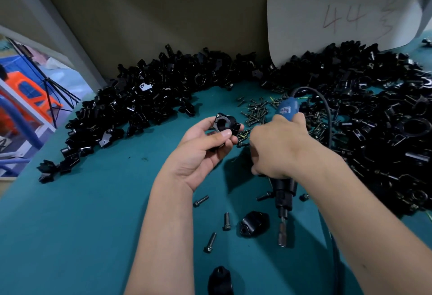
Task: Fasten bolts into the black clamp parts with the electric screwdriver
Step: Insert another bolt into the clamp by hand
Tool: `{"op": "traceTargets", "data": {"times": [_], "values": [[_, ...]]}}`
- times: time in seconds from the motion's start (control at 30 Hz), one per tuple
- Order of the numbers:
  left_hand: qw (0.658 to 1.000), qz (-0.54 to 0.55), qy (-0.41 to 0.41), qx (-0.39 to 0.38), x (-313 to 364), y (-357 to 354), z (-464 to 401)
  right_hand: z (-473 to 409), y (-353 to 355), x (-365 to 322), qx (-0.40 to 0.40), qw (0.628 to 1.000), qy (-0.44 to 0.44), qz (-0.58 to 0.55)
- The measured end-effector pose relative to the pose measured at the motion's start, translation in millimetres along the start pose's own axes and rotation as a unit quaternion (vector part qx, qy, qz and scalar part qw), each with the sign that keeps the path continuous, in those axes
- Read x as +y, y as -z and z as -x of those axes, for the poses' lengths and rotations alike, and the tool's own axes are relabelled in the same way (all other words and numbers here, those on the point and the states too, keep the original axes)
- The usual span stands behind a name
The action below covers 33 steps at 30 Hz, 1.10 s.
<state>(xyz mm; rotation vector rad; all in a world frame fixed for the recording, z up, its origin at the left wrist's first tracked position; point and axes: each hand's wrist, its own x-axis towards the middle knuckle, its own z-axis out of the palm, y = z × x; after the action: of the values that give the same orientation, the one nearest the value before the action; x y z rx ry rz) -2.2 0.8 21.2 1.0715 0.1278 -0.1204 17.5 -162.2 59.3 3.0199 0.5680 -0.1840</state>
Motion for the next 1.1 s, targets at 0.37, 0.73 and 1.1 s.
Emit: {"op": "traceTargets", "data": {"times": [0.37,0.73,1.1], "values": [[0.998,-0.003,-0.001,-0.056,-3.5,-7.1,-1.1,-10.5,-3.9,19.5,0.134,0.91,0.054,-0.39],[0.996,0.063,-0.013,-0.058,-2.3,-7.8,-2.3,-12.4,-7.7,21.5,0.191,0.917,0.095,-0.338],[0.997,0.045,-0.035,-0.054,0.3,-15.8,2.7,-14.2,-10.8,20.7,0.257,0.898,0.115,-0.339]]}}
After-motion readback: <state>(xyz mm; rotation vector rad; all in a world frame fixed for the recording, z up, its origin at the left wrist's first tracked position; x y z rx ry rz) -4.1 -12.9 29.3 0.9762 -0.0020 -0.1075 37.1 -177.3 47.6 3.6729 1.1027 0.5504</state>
